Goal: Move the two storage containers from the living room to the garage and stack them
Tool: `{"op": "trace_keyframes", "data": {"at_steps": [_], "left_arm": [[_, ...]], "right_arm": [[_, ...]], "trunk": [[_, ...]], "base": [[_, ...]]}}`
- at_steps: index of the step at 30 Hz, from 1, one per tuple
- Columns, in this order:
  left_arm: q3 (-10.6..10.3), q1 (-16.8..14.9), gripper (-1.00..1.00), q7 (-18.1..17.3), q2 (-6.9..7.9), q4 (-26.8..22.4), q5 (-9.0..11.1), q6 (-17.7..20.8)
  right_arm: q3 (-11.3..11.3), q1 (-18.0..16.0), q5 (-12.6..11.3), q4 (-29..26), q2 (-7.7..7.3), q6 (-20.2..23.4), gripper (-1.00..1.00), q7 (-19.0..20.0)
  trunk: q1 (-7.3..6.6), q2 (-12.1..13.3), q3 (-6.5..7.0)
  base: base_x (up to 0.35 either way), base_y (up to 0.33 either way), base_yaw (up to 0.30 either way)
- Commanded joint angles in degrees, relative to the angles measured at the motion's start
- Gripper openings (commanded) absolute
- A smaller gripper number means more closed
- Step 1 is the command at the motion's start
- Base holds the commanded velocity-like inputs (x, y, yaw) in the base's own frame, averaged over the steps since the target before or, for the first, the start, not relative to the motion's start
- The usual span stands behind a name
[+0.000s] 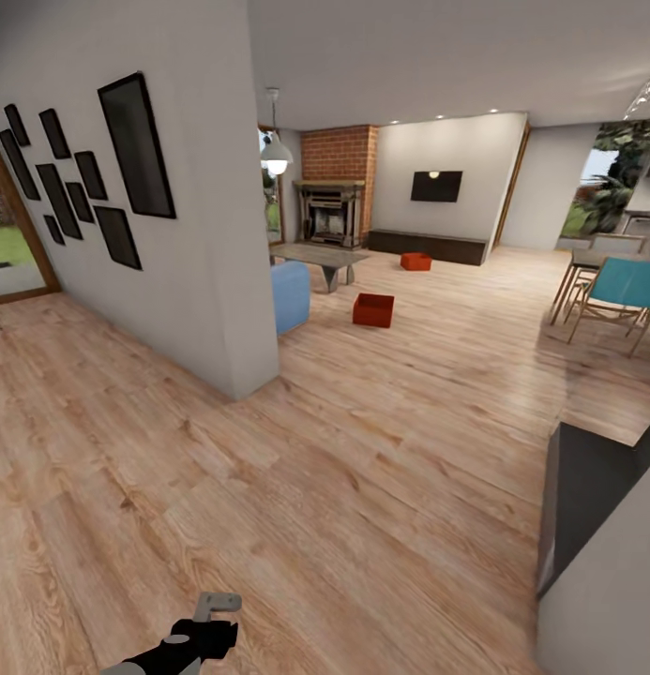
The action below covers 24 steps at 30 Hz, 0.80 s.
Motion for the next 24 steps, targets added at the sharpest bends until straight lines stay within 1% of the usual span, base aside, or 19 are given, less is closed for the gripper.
{"op": "trace_keyframes", "data": {"at_steps": [1, 12, 24], "left_arm": [[-0.25, -0.10, 1.00, 0.25, -0.02, 0.25, -0.07, -0.44], [-0.25, -0.10, 1.00, 0.25, -0.02, 0.27, -0.02, -0.44], [-0.25, -0.10, 1.00, 0.25, -0.02, 0.25, -0.07, -0.44]], "right_arm": [[0.04, -0.04, 0.22, 0.07, -0.03, -0.17, 1.00, 0.03], [0.03, -0.04, 0.15, 0.05, -0.05, -0.17, 1.00, 0.01], [0.12, -0.04, 0.34, 0.05, -0.18, -0.17, 1.00, 0.01]], "trunk": [[0.03, -0.02, -0.12], [0.03, -0.02, -0.68], [0.03, -0.02, -0.72]], "base": [[0.340, 0.076, -0.215], [0.340, 0.076, -0.222], [0.340, 0.076, -0.017]]}}
